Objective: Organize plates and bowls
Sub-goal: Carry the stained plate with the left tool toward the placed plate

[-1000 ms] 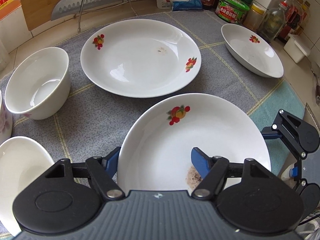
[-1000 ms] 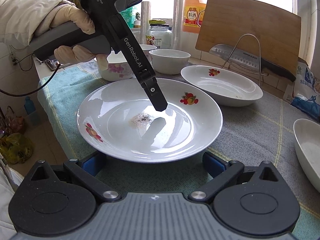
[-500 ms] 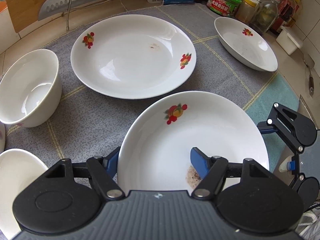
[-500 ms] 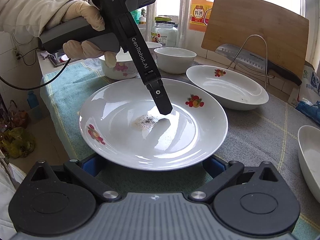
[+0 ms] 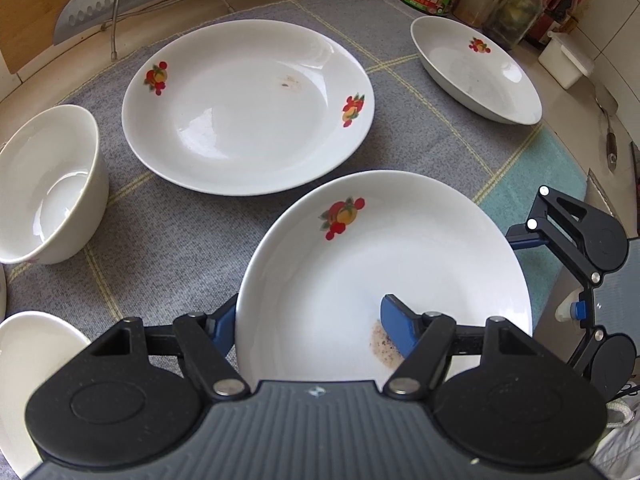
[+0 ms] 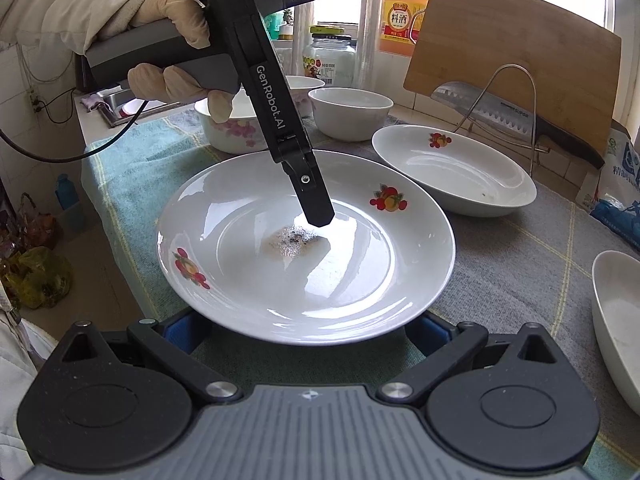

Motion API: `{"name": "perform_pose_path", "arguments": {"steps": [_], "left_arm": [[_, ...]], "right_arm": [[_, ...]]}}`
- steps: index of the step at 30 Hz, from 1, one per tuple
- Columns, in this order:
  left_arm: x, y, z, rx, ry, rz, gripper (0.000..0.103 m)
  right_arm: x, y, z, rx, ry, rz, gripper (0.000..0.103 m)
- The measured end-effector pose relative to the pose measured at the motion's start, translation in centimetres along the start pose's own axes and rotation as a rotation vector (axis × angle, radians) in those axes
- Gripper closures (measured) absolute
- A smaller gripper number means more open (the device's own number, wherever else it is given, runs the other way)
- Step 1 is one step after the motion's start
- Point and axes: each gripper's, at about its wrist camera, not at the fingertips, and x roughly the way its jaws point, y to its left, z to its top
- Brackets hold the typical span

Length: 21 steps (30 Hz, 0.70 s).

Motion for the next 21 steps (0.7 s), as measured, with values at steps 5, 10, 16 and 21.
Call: {"name": "perform_pose_path", "arguments": {"steps": [5,10,16,21], "left_arm": [[-0.5,-0.7,0.4,0.004,-0.002,0.002,0.032],[-1.1,-1.5,1.0,0.006,-0.01,-0.009,0.032],[-1.2,-2.8,2.5,0.028,-0.024,-0.016,0.032],[-1.0,-4.2,4.6,0.061,-0.044,-0.027,0.032]], "right_arm": [[-0.8,-0.4,0.2,0.008,0.004,0.009,0.0],[-1.8,-0.9,0.2,-0.004,0.015,0.002,0.0],[-3.2,-2.0,0.0,0.007,0.009,-0.016,0.0],[-4.3,-3.5,-0.2,0.024,0.004,-0.051,0.0]]}}
